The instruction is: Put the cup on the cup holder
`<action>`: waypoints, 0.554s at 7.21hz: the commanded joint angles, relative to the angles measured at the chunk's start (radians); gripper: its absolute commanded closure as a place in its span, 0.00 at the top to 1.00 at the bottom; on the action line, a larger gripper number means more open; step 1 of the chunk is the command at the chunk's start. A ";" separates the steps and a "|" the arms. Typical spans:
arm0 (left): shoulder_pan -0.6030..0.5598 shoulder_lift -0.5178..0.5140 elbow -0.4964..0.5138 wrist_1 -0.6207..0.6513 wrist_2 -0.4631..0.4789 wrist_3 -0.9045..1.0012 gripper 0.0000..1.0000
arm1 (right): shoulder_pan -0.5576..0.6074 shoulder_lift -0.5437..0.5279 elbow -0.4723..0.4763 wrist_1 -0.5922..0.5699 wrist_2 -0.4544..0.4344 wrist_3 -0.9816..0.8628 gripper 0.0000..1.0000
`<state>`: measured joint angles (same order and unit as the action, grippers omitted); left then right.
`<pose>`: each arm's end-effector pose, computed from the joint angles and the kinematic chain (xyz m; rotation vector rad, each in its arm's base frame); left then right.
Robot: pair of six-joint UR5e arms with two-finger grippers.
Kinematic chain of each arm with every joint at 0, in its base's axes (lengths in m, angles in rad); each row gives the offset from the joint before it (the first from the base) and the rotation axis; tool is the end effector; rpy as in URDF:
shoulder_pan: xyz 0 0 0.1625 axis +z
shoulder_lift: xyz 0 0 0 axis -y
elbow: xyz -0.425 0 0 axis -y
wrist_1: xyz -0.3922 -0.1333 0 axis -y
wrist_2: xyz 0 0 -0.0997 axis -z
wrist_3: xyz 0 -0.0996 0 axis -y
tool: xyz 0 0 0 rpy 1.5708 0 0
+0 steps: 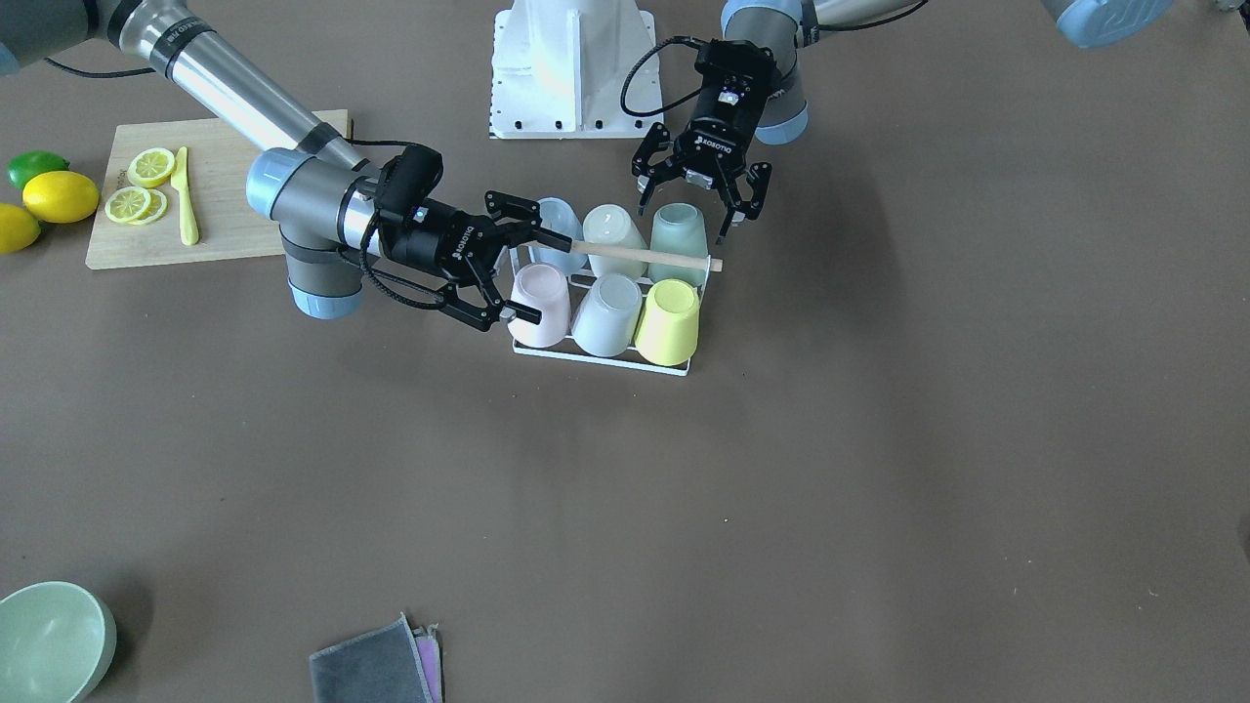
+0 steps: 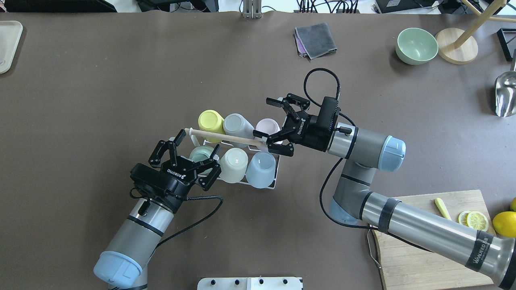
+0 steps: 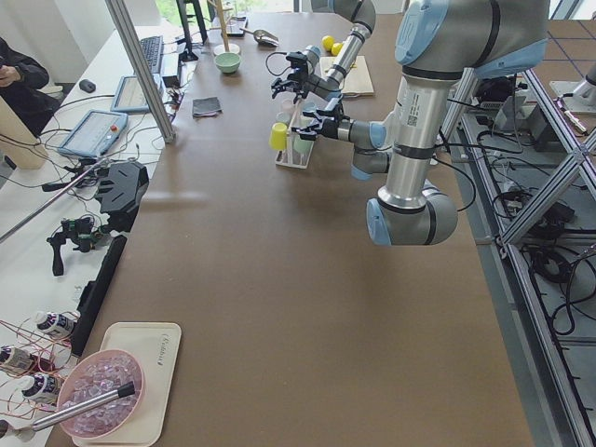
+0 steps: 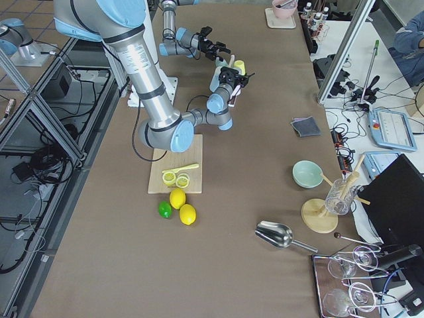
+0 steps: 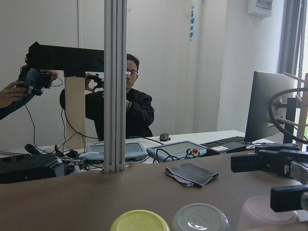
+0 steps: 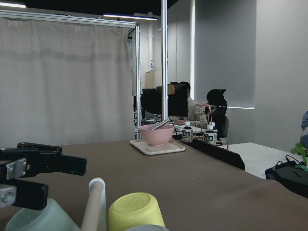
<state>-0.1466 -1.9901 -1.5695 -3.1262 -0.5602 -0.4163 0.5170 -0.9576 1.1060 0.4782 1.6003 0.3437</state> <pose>0.5035 -0.2944 0.2790 1.5065 0.9649 -0.2776 -0.5047 -0.4369 0.3129 1.6968 -1.4475 -0.4267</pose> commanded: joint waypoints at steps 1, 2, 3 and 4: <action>-0.091 -0.002 -0.050 0.001 -0.058 0.007 0.98 | 0.049 0.002 0.014 -0.033 0.010 0.001 1.00; -0.152 -0.001 -0.093 0.011 -0.129 0.007 0.98 | 0.075 0.003 0.037 -0.106 0.024 0.000 1.00; -0.241 -0.001 -0.098 0.024 -0.247 0.028 0.98 | 0.121 0.010 0.069 -0.215 0.097 0.001 1.00; -0.339 0.001 -0.099 0.073 -0.380 0.031 0.98 | 0.153 0.010 0.086 -0.325 0.177 0.000 1.00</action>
<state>-0.3792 -1.9908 -1.6613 -3.0939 -0.7999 -0.3937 0.6288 -0.9499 1.1671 0.2751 1.6945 0.3445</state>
